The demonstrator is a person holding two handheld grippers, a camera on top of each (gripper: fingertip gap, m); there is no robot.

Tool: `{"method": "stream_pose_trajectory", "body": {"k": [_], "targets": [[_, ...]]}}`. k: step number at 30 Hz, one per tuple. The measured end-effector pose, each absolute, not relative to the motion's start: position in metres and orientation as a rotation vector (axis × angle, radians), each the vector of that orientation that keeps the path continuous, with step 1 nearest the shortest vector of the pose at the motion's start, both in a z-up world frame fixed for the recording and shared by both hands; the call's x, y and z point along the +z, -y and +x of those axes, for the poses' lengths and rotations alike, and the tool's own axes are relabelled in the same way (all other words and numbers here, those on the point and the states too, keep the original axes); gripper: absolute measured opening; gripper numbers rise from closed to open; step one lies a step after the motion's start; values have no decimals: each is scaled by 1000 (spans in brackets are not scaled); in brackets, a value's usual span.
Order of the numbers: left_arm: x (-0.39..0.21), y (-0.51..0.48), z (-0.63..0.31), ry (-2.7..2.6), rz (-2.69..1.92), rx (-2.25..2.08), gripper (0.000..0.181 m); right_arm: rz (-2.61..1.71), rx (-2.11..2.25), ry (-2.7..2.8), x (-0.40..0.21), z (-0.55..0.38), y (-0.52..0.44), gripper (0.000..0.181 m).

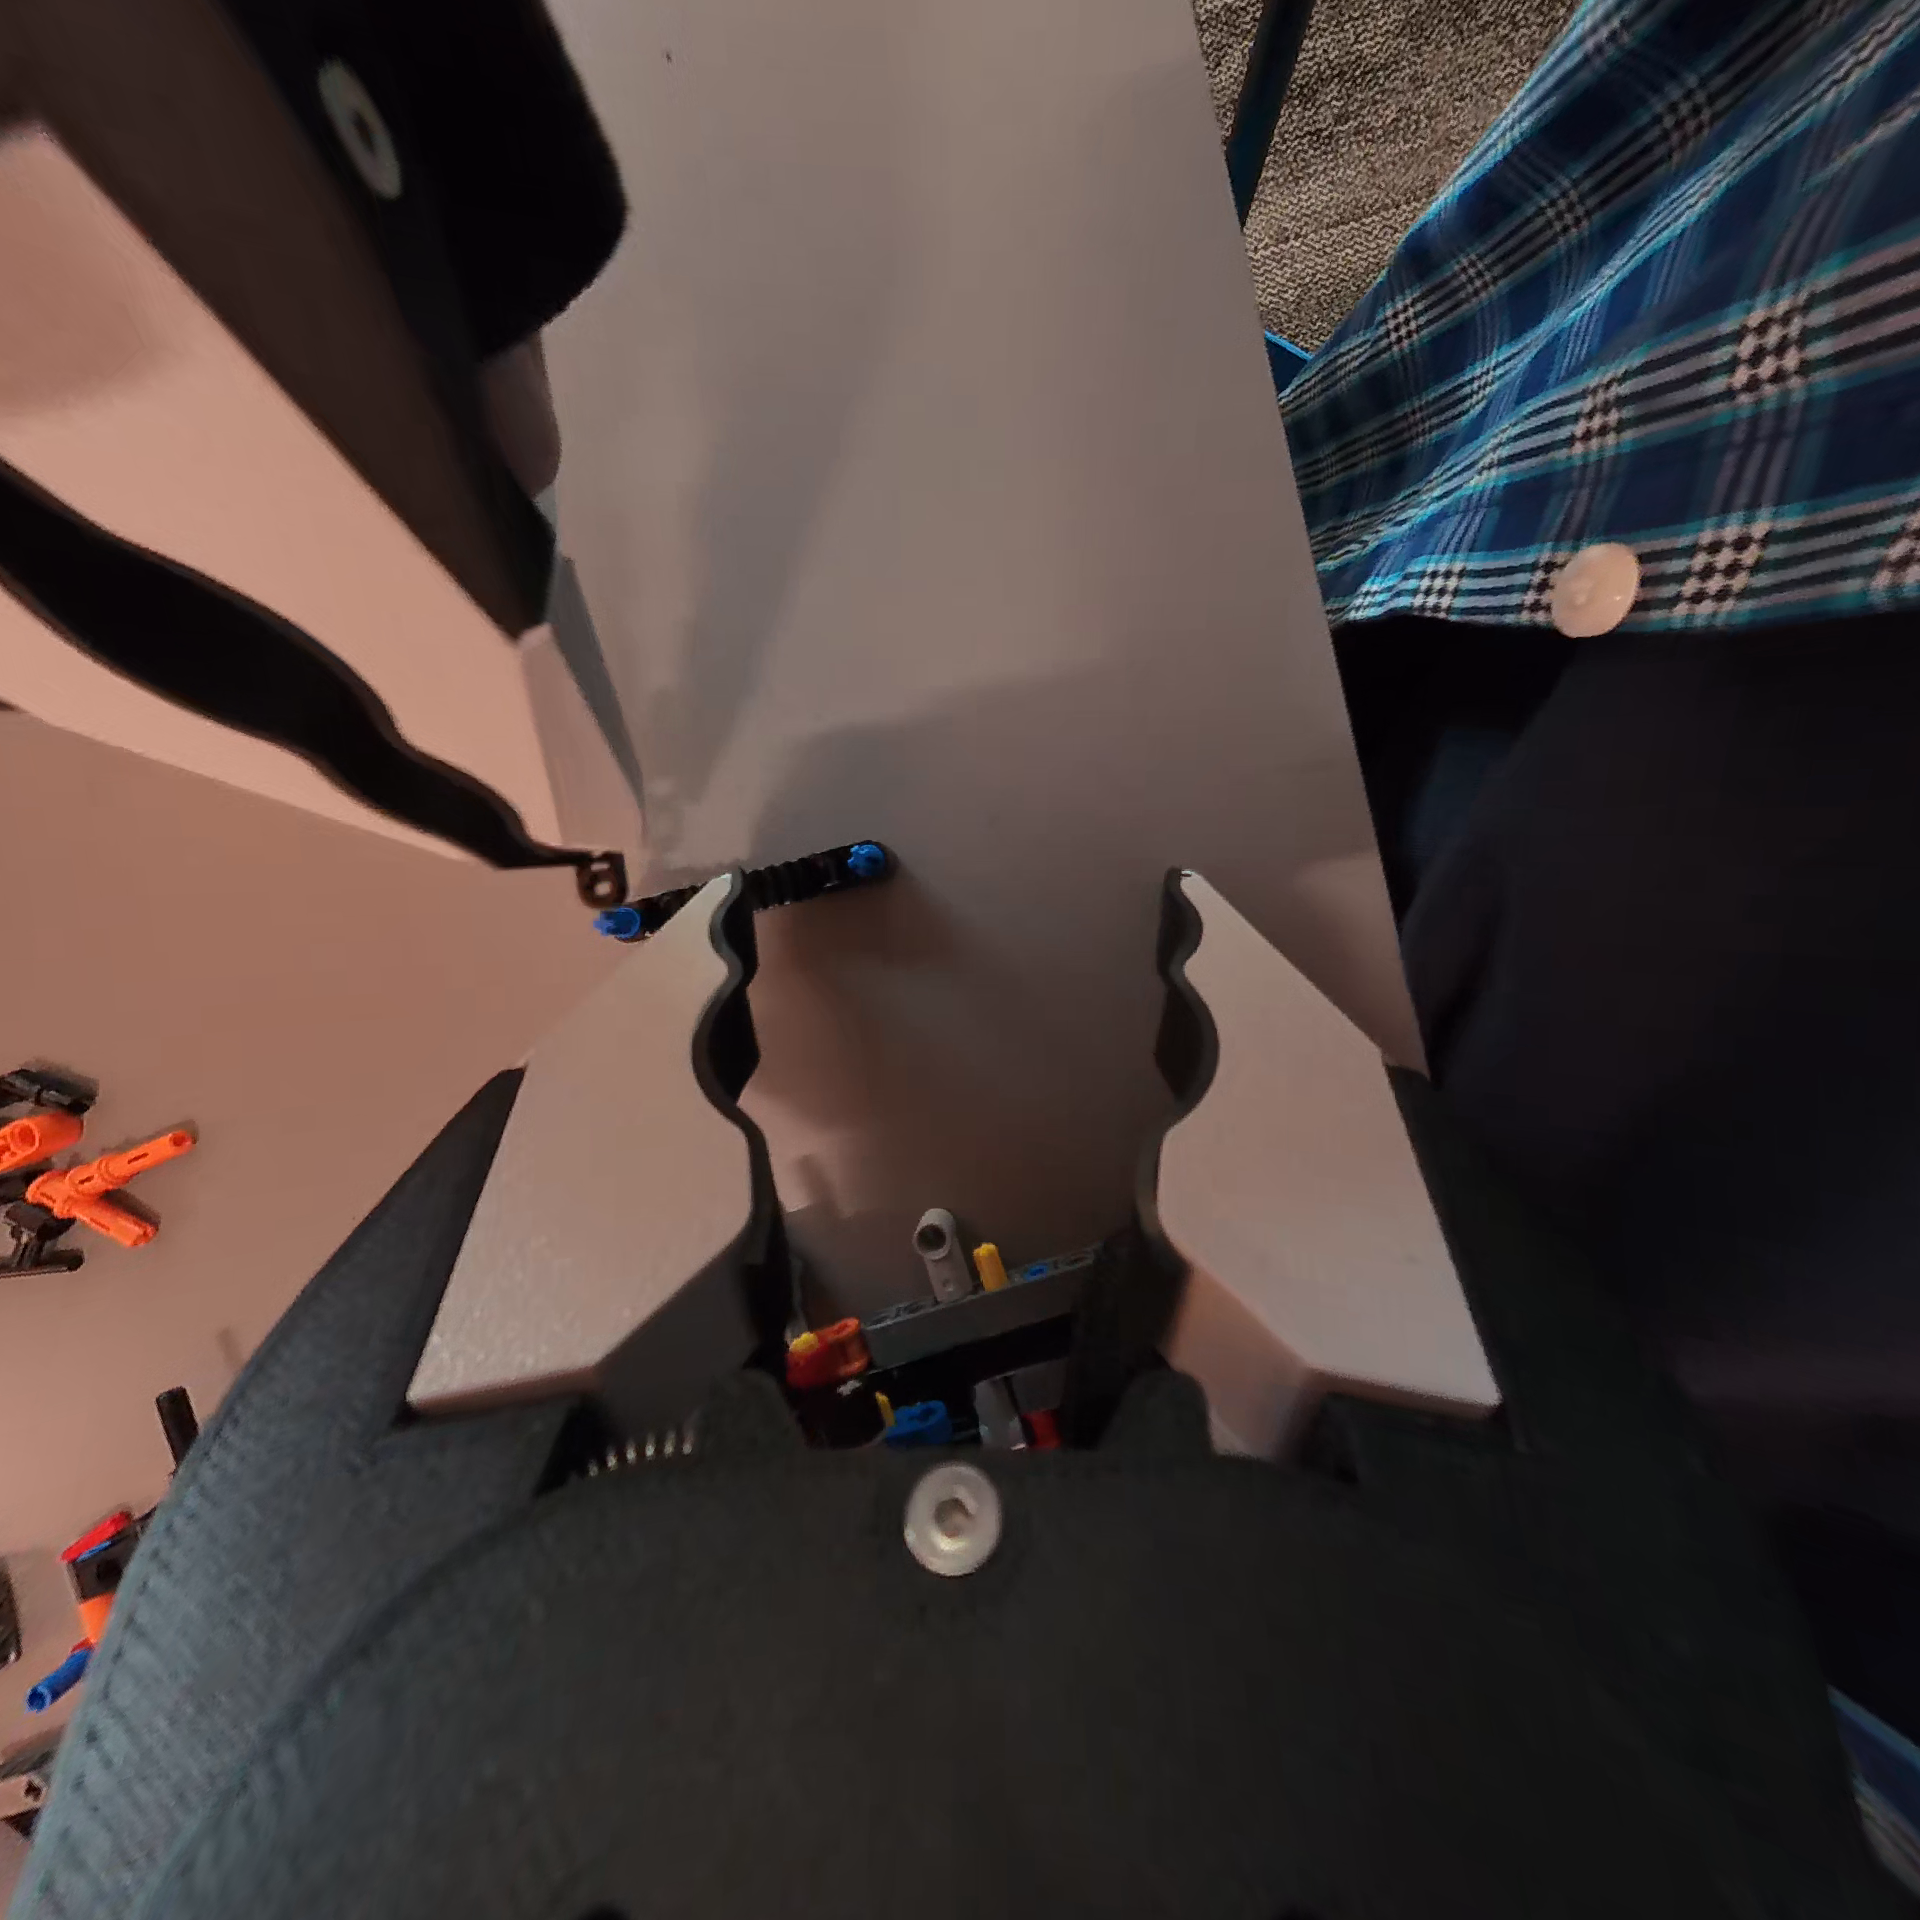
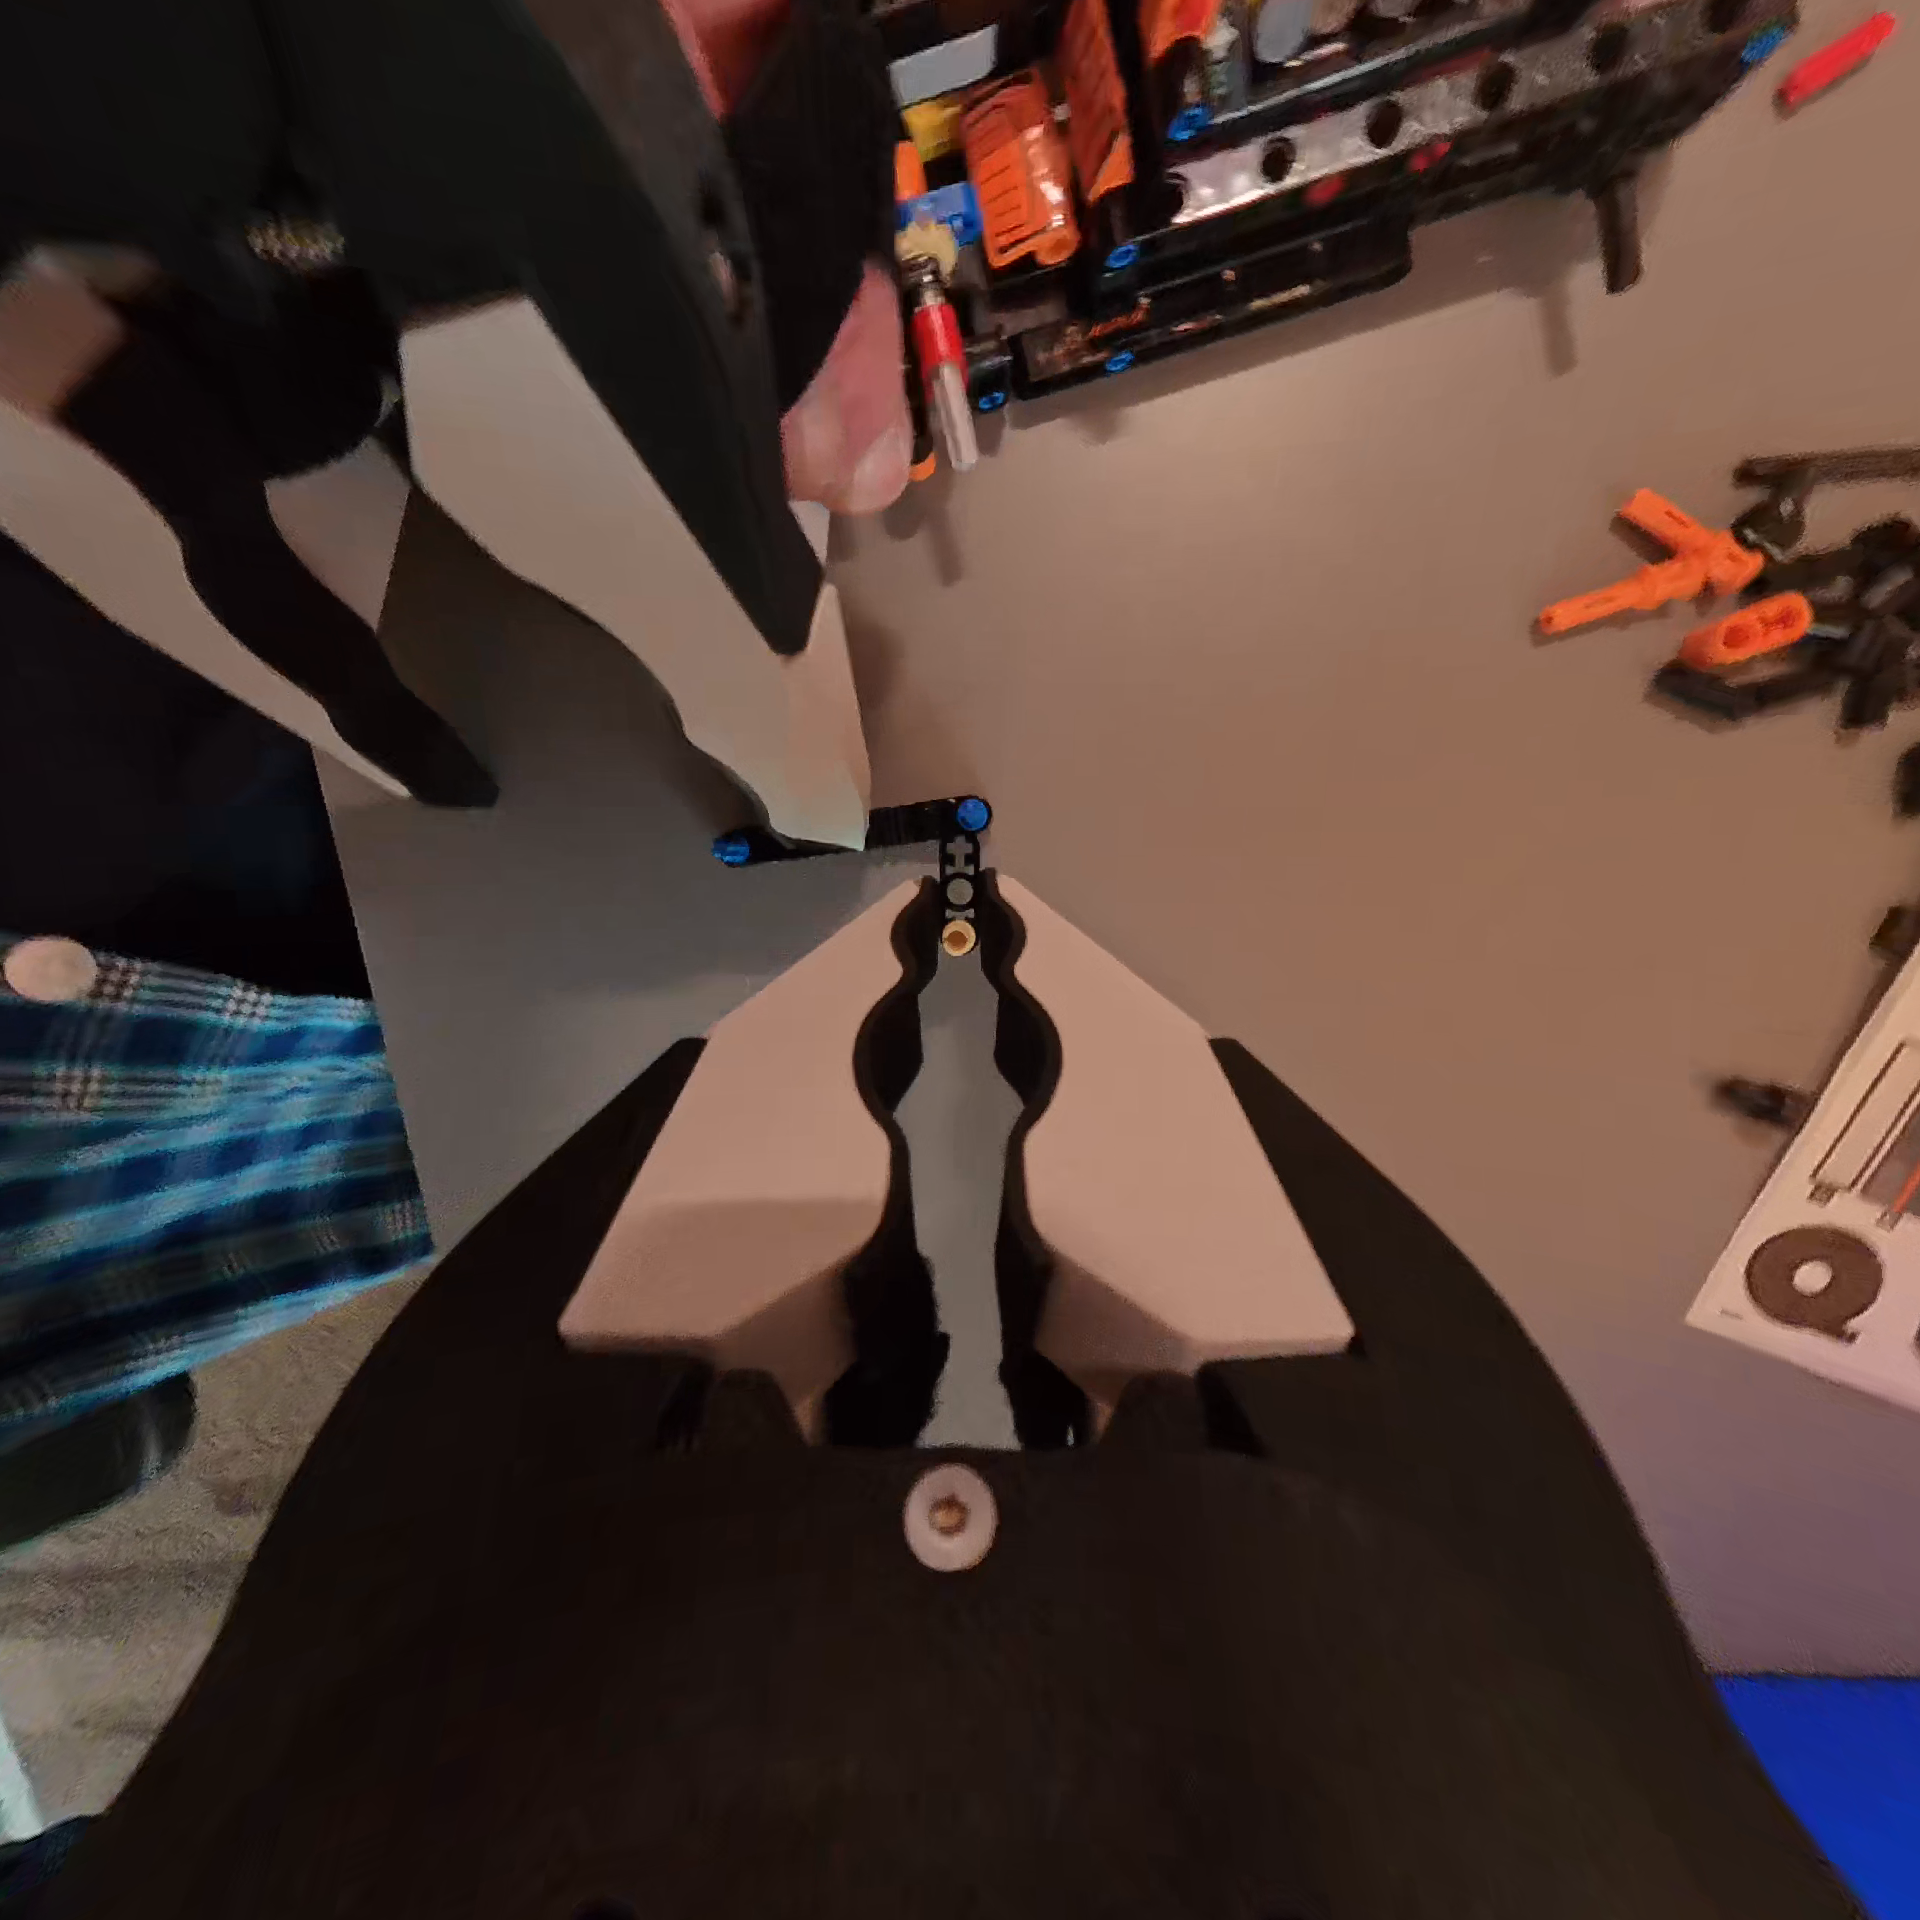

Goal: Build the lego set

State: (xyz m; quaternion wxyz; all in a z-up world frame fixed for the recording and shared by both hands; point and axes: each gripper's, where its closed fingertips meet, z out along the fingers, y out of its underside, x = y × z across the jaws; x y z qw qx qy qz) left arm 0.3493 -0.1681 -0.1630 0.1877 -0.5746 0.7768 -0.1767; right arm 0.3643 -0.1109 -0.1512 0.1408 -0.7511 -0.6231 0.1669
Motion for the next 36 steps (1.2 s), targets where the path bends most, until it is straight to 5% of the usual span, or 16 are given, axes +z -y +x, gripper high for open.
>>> {"method": "stream_pose_trajectory", "body": {"k": [36], "targets": [[-161,170,346,-2222,-1582,-491,72,-1729,572,2416,-150,359,108,4]]}}
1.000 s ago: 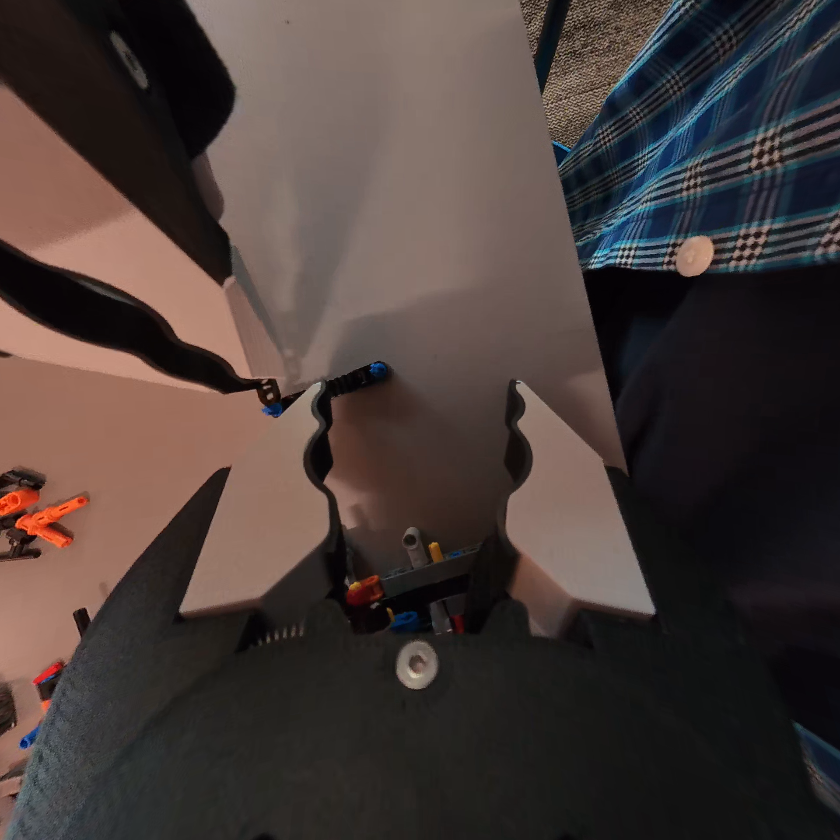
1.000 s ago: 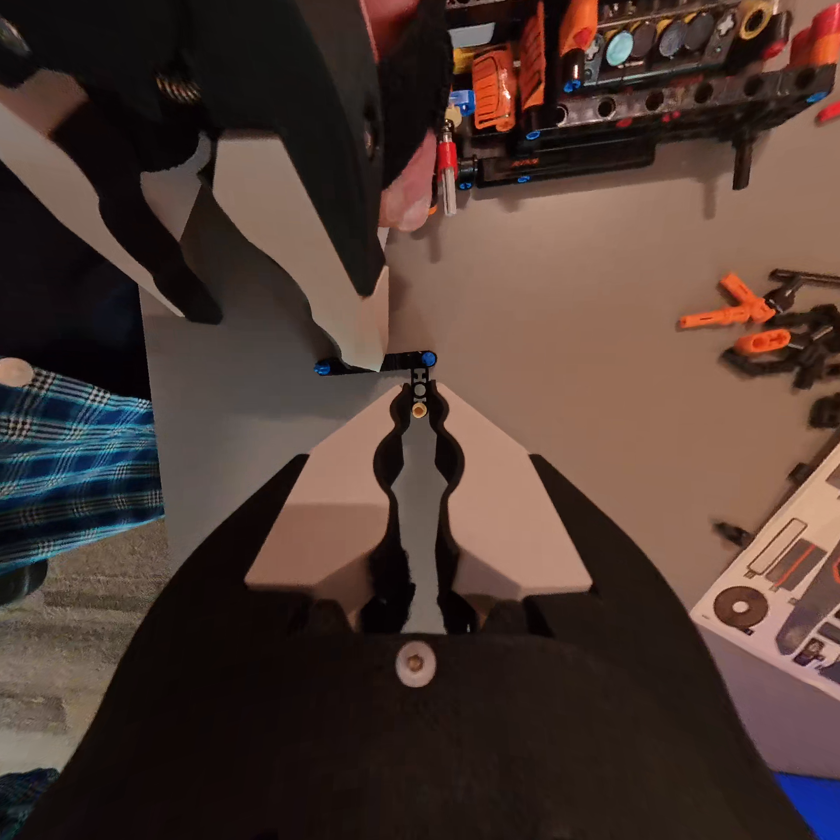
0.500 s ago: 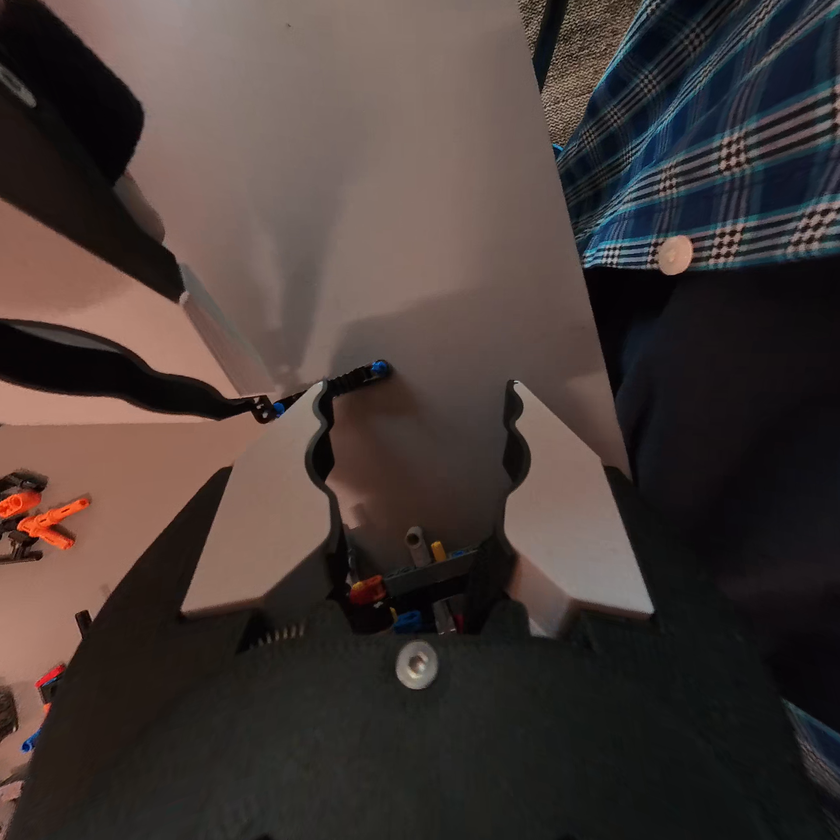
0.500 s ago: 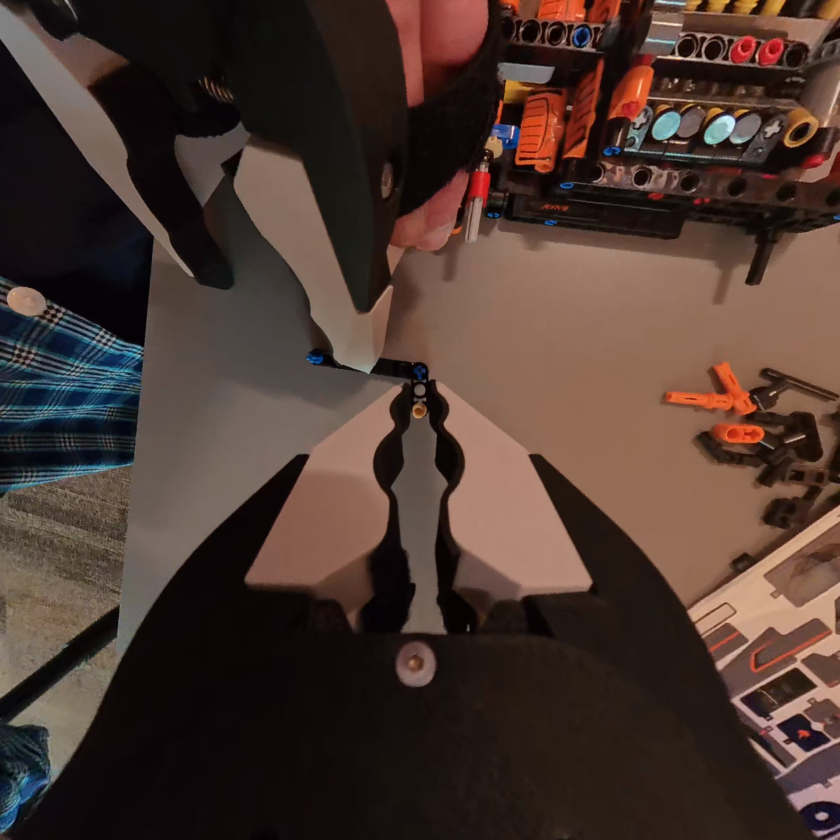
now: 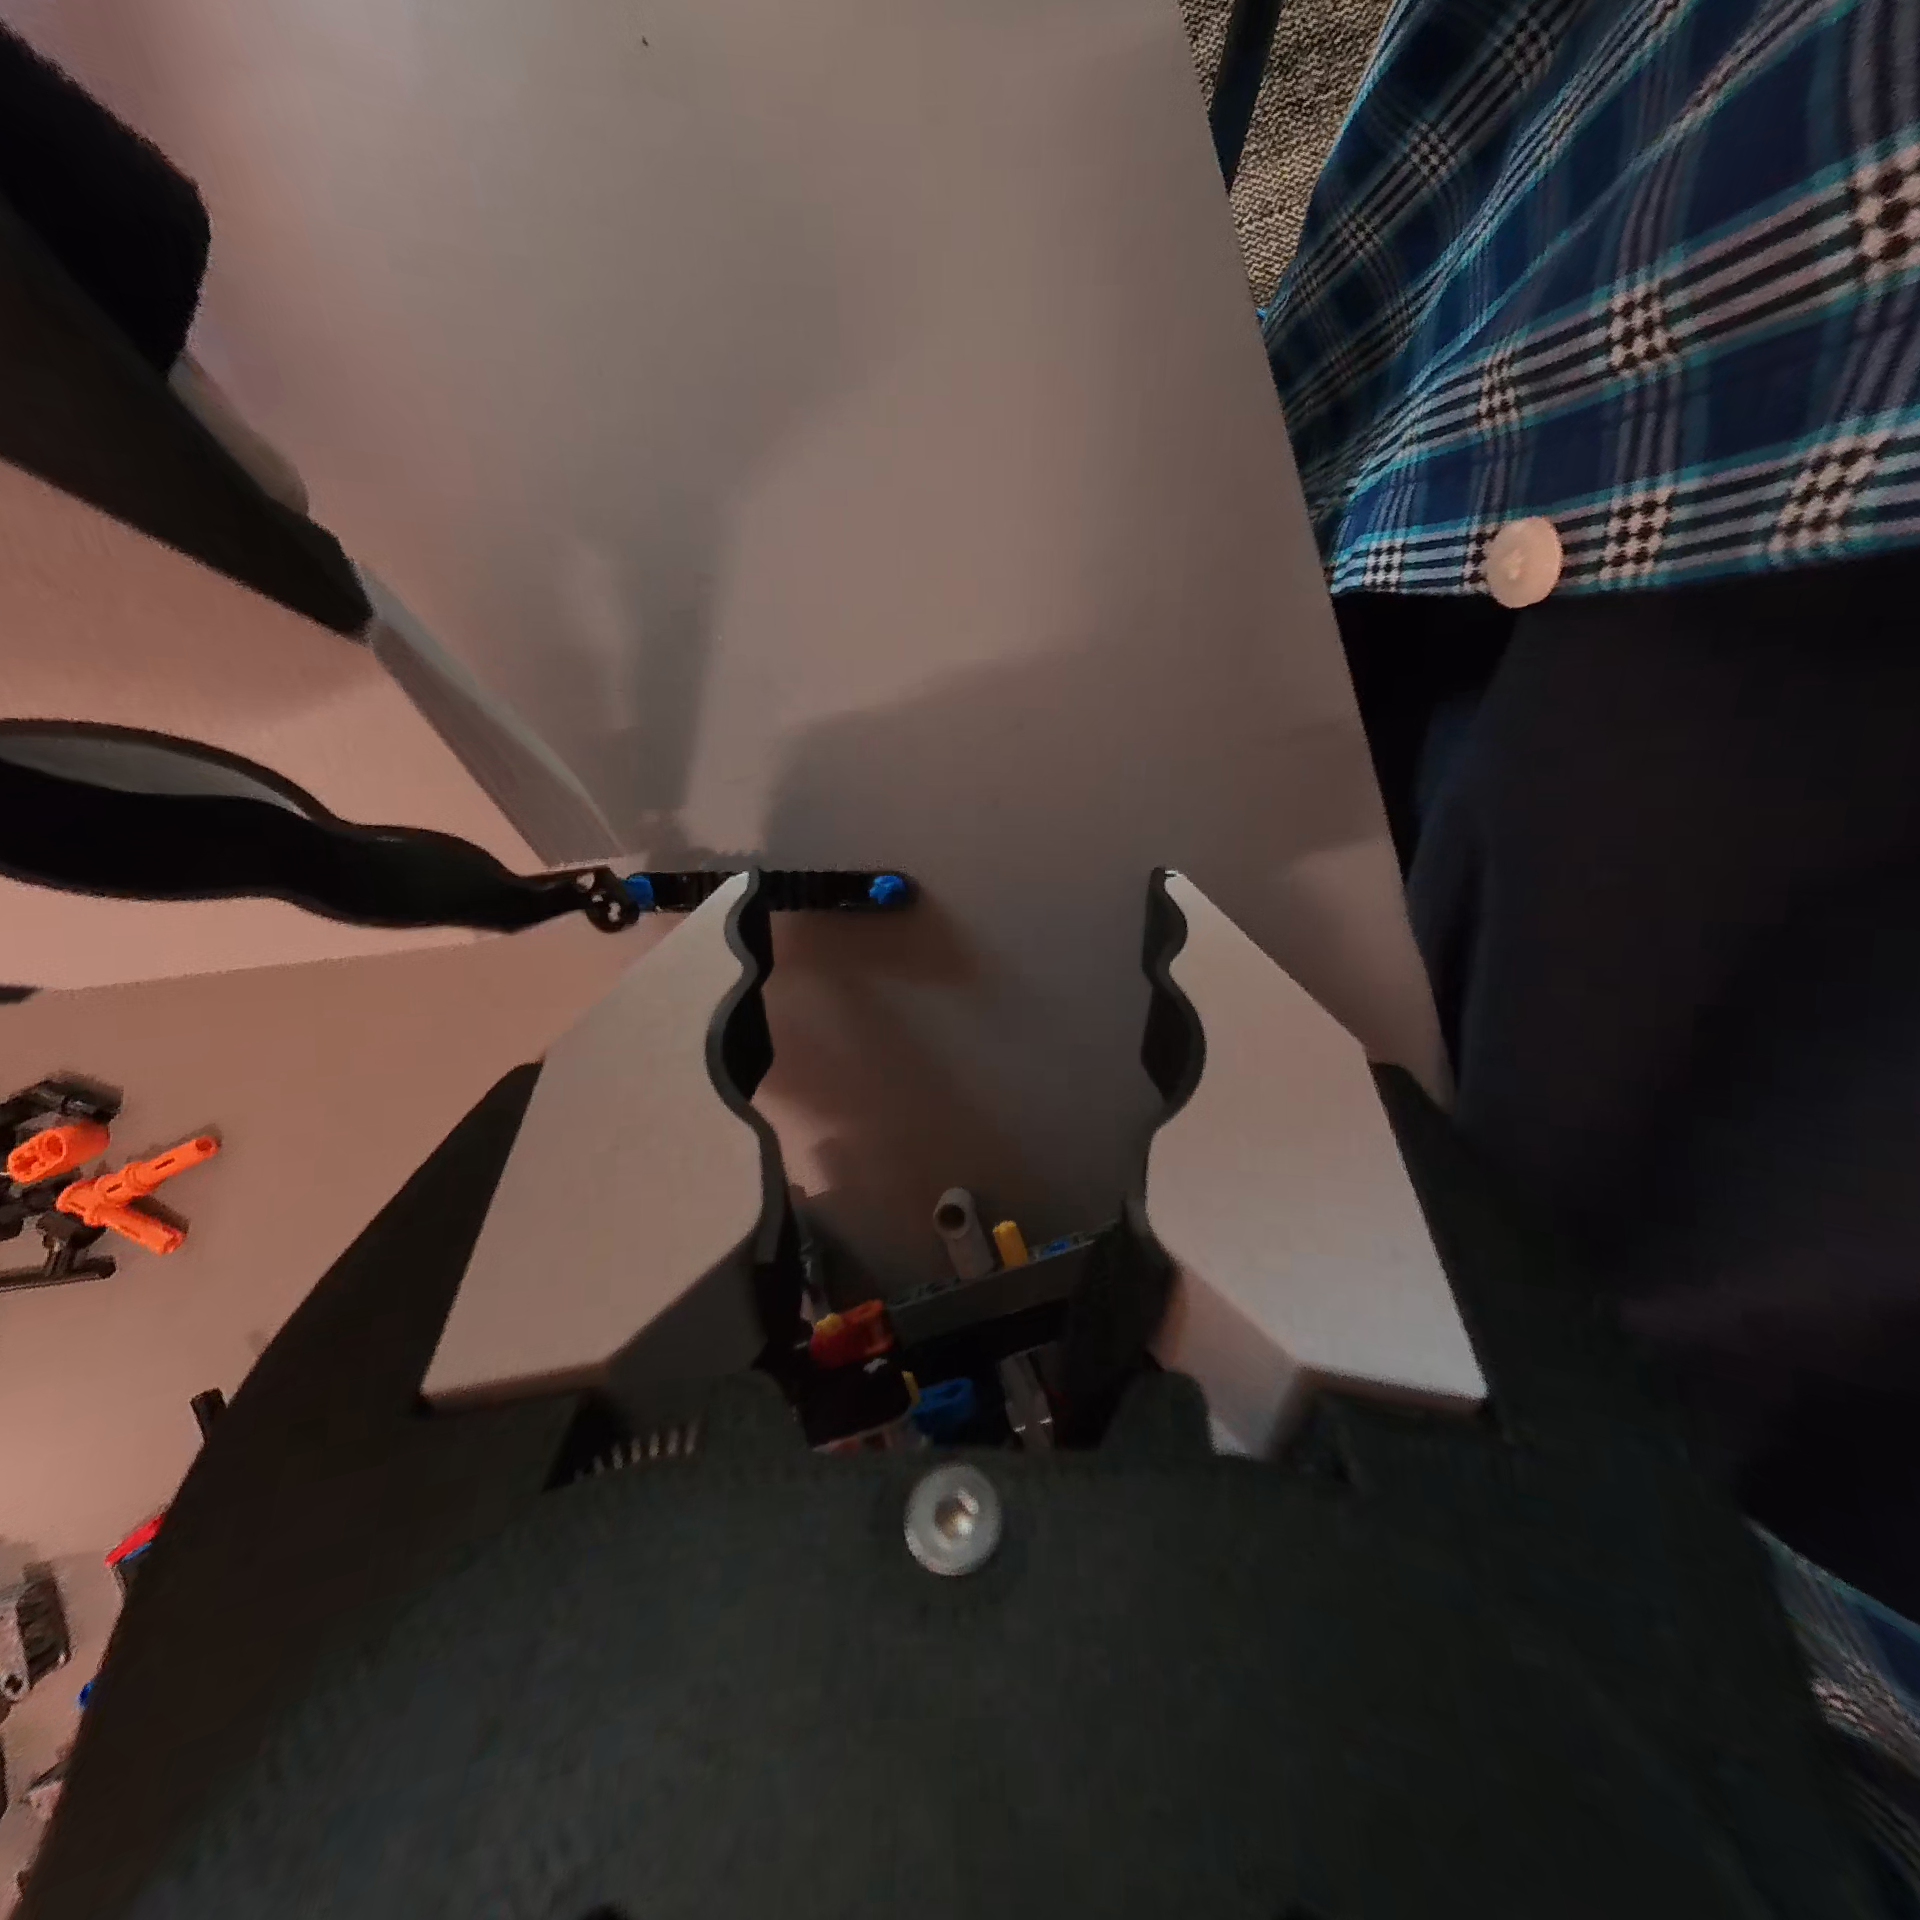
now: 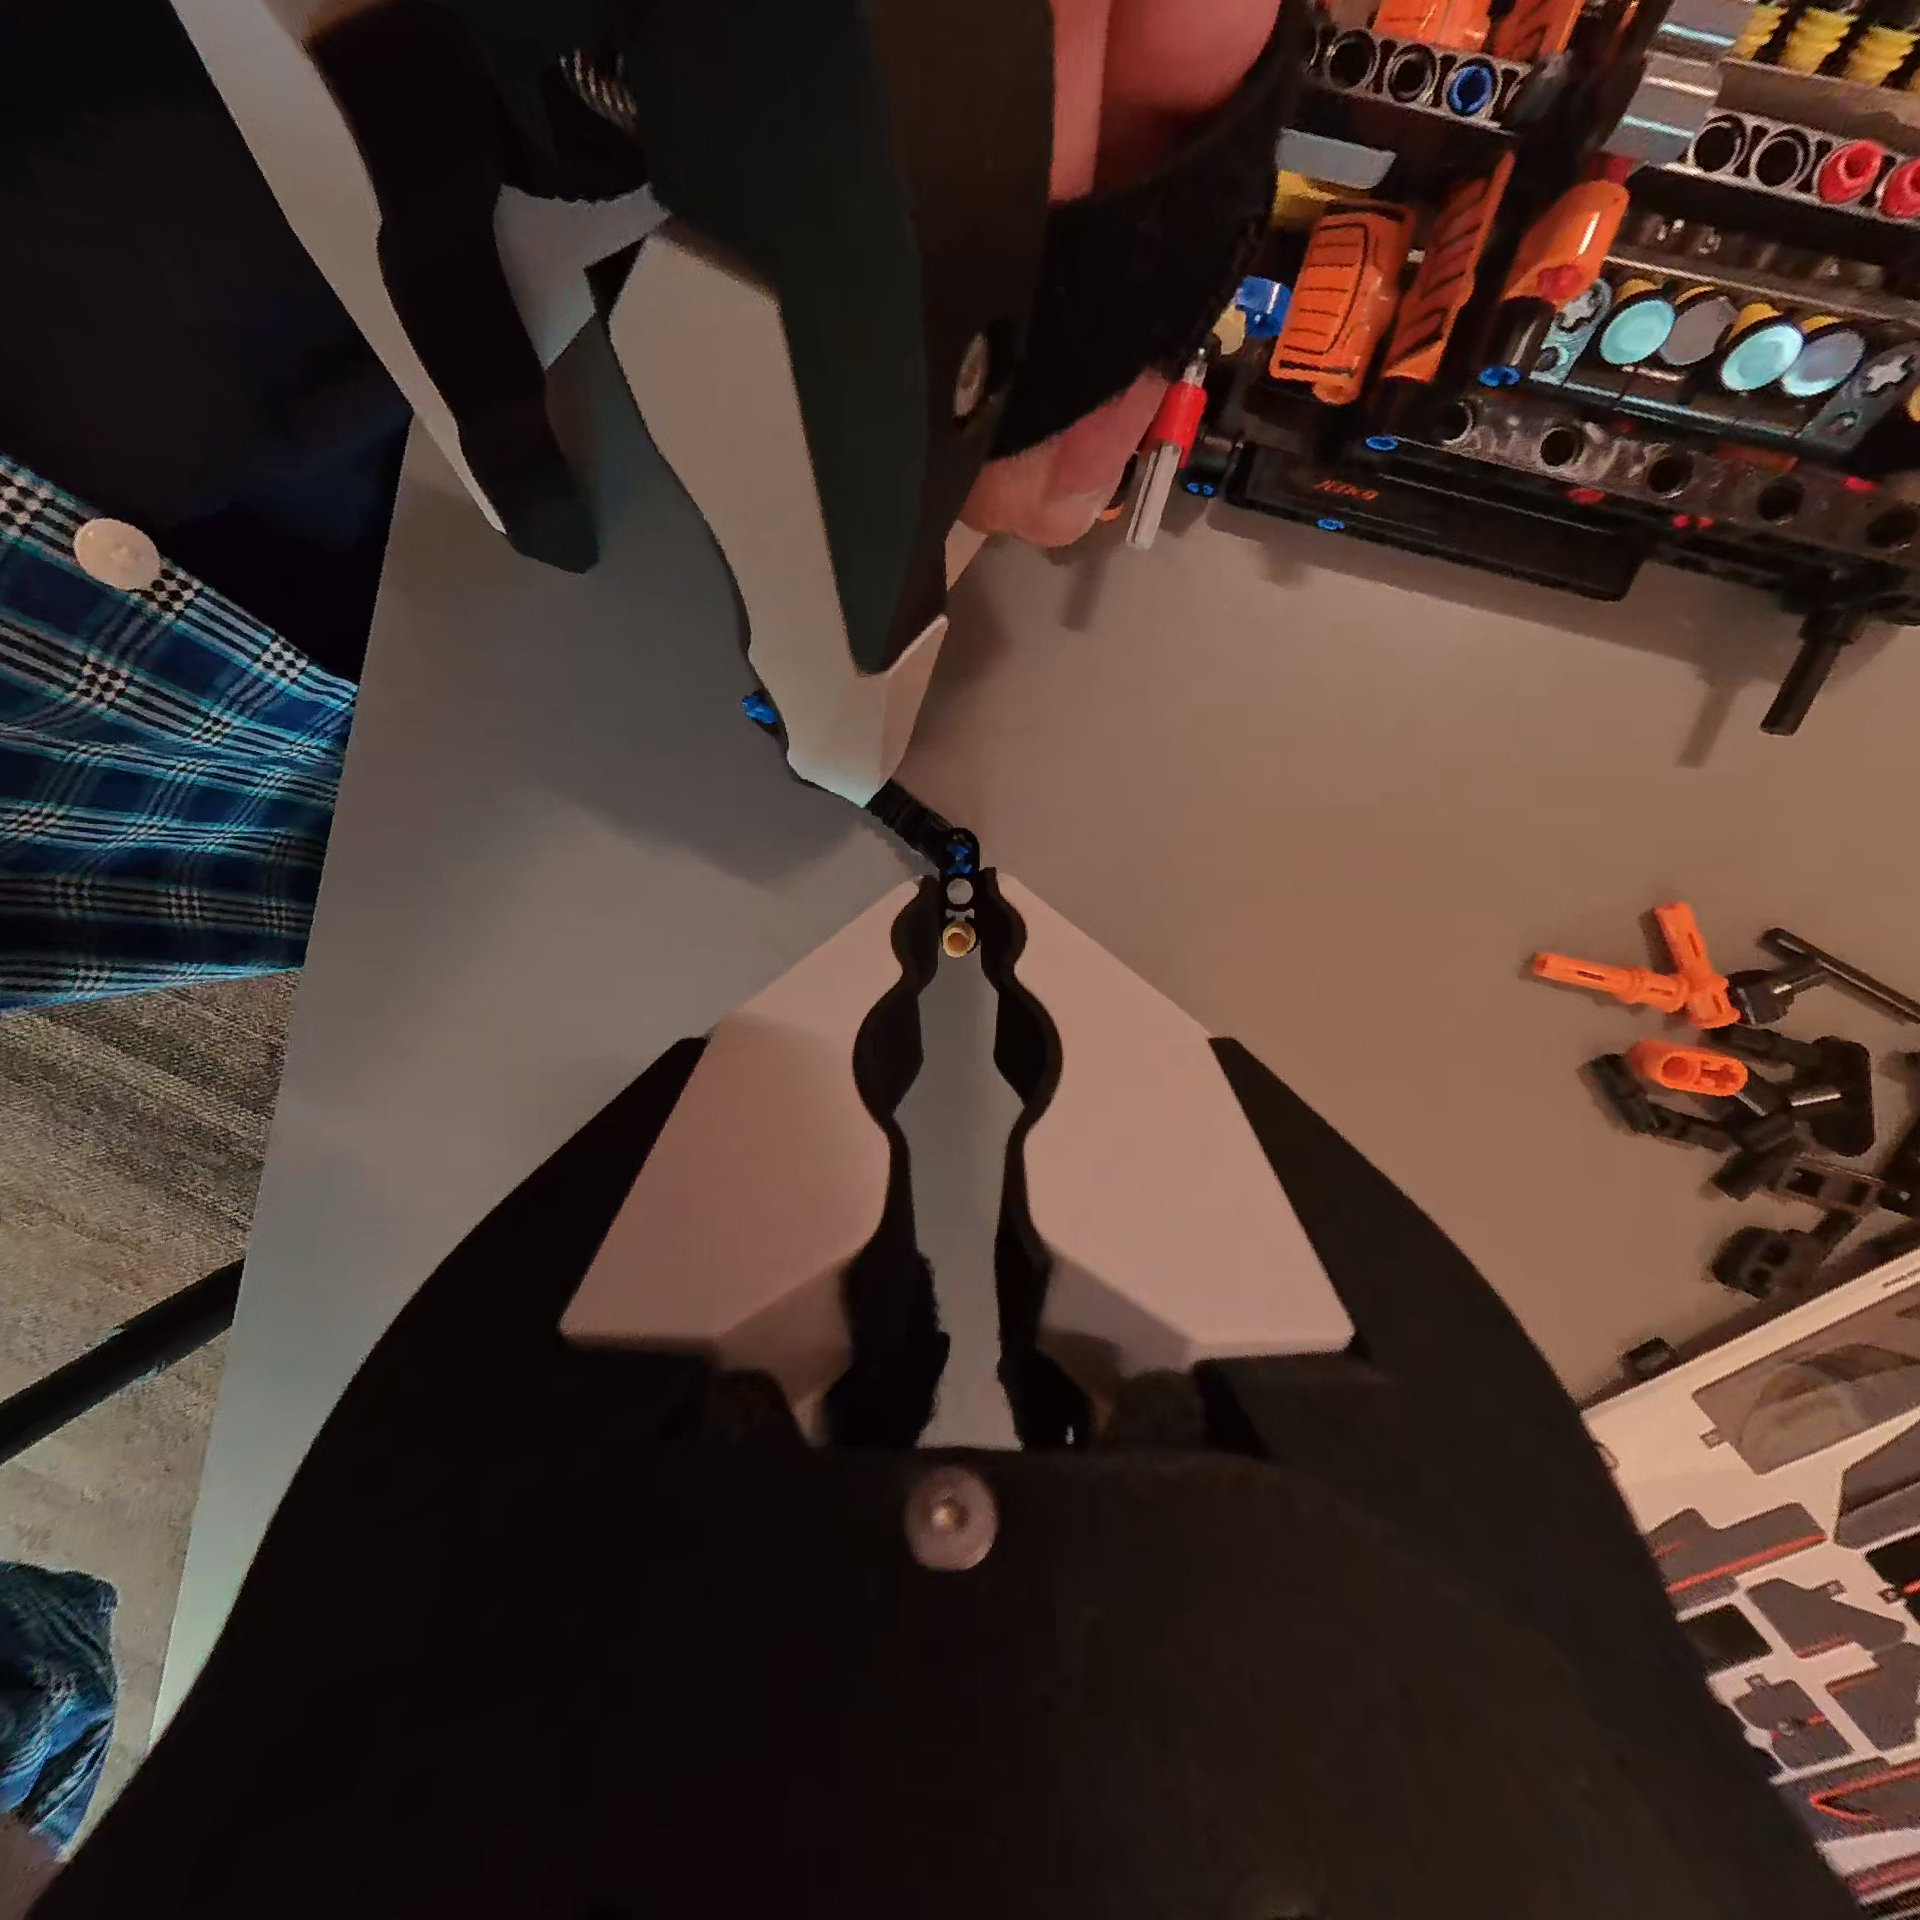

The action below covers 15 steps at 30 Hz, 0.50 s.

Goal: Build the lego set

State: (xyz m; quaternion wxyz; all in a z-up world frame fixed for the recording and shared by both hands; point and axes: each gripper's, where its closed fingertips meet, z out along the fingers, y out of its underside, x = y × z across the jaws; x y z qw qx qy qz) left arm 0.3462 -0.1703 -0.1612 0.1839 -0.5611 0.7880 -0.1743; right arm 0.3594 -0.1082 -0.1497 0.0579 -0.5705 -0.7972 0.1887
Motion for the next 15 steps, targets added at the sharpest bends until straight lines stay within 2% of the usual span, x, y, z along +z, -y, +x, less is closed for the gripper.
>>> {"method": "stream_pose_trajectory", "body": {"k": [15], "targets": [[-160,172,346,-2221,-1581,-492,71,-1738,582,2382,-149,363,108,4]]}}
